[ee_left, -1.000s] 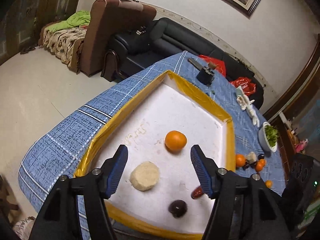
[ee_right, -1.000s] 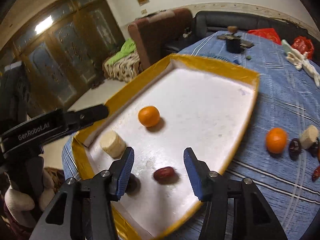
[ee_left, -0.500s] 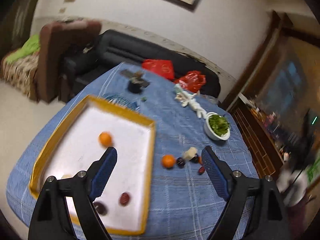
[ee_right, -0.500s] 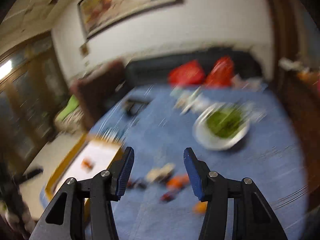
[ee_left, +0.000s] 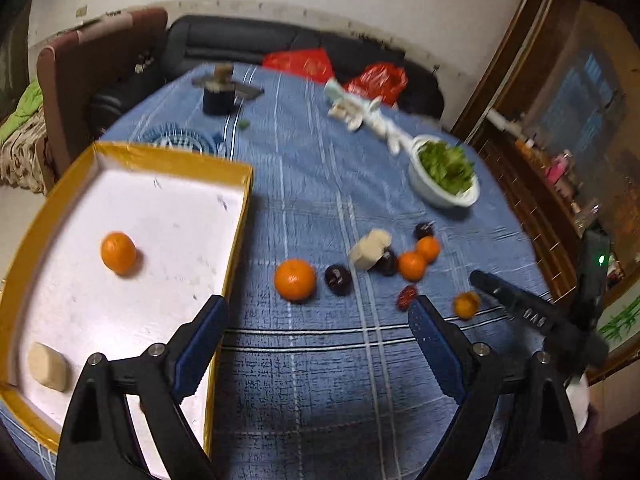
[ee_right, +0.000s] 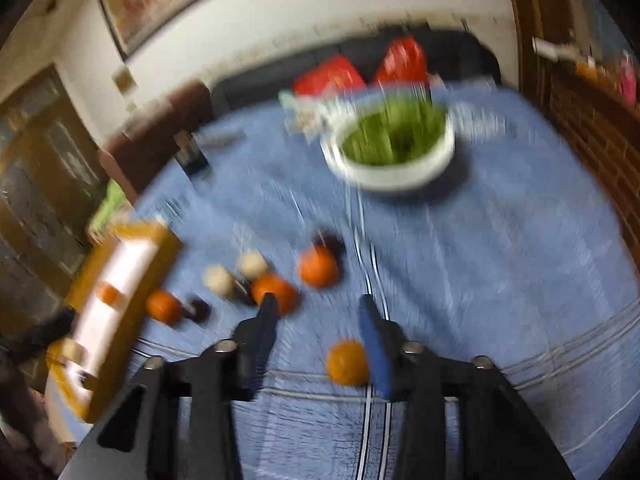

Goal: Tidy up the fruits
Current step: 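Grasp another mandarin with the left tool while the right tool grasps a yellow-orange citrus, then carry both citrus fruits into the tray and open both tools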

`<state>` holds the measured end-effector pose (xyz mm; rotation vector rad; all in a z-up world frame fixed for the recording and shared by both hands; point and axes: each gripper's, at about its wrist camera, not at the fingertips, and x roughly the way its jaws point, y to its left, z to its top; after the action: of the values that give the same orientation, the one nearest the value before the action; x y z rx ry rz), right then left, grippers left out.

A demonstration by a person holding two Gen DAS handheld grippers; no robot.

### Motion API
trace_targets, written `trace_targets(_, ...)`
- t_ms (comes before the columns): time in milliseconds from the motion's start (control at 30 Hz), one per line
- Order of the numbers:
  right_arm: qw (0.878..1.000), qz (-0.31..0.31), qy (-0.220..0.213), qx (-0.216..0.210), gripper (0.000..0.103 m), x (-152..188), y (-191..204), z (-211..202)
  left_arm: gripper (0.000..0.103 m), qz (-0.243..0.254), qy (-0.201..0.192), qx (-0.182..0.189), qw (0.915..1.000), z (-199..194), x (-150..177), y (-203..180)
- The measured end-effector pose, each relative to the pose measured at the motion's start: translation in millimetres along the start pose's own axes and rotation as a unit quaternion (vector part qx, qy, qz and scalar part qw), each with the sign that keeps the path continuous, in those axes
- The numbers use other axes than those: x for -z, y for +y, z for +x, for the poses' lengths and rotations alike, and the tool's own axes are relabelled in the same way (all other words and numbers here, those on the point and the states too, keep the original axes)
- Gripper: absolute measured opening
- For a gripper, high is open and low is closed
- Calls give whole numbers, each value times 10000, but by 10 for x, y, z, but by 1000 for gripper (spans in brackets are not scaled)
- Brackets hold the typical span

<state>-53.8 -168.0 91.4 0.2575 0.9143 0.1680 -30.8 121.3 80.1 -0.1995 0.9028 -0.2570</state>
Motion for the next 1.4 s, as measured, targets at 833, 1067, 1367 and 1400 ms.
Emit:
trace_targets(833, 9999, 48, 107, 30, 40, 133, -215, 242, 34, 1690, 937, -768, 9781, 1033, 8, -300)
trace_targets(1067, 9995, 149, 143, -223, 38, 148, -208, 242, 35, 1479, 938, -633, 9825, 1007, 75, -315)
trace_targets(1367, 9986, 276, 110, -434, 31, 146, -243, 237, 34, 816, 571, -403, 9942, 823, 174, -223)
trace_targets(1400, 9985, 281, 111, -465, 31, 152, -241, 240, 34, 683, 486, -332, 9959, 752, 185, -195)
